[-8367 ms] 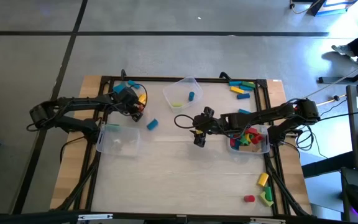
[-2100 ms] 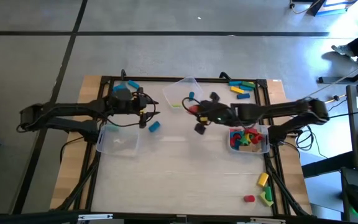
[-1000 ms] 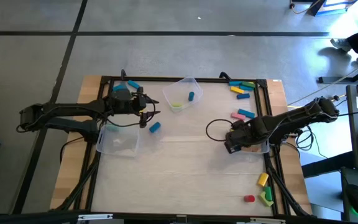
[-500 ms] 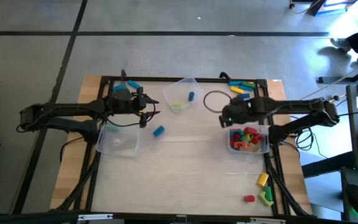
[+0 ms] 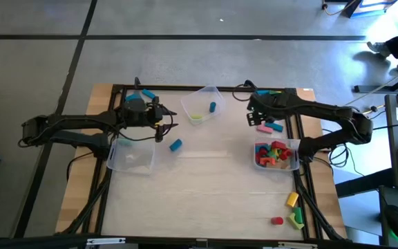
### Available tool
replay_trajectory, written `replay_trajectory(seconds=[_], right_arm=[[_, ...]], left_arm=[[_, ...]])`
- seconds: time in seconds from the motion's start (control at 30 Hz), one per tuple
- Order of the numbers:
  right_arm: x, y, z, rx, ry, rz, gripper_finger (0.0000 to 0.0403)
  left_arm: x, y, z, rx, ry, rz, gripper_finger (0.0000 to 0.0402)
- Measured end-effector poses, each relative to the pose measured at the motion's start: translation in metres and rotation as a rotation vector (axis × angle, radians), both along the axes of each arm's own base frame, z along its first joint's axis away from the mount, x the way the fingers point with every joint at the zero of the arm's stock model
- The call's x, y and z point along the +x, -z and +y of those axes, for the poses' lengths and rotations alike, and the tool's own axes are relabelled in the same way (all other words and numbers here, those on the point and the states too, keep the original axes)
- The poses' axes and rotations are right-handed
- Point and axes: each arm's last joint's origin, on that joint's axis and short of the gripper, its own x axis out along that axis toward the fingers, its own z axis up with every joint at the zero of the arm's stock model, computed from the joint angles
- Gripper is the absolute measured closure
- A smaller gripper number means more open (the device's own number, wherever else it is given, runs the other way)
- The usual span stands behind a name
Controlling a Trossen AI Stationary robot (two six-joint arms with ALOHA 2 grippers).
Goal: Sort blocks by size
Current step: Put the blue cylindrical block into the top transparent bin
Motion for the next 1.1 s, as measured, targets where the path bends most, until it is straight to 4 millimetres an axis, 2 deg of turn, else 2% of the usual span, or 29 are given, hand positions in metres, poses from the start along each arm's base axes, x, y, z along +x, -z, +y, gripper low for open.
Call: replay_trajectory(seconds=[0.17, 0.37, 0.6, 0.87, 0.97, 1.1], right_arm=[[-0.011, 0.016, -0.018, 0.043, 0.030, -0.004, 0.0110], [-0.019, 0.018, -0.036, -0.009, 0.052, -0.002, 0.0110], [-0.027, 0.023, -0.062, -0.025, 0.095, -0.017, 0.0110], [-0.024, 0.044, -0.089, -0.016, 0.083, 0.014, 0.0110], [-0.019, 0.048, -0.091, 0.008, 0.041, -0.020, 0.0110], [-0.010, 0.045, -0.080, 0.046, -0.049, -0.065, 0.0110]], left_arm=[[-0.001, 0.000, 0.004, 0.009, -0.019, 0.000, 0.0190], [-0.002, 0.002, 0.013, 0.001, -0.060, 0.010, 0.0190], [0.003, 0.016, 0.021, -0.053, -0.096, 0.066, 0.0190], [0.011, 0.026, 0.025, -0.053, -0.110, 0.091, 0.0190], [0.012, 0.028, 0.026, -0.055, -0.111, 0.099, 0.0190], [0.012, 0.028, 0.026, -0.055, -0.111, 0.099, 0.0190]])
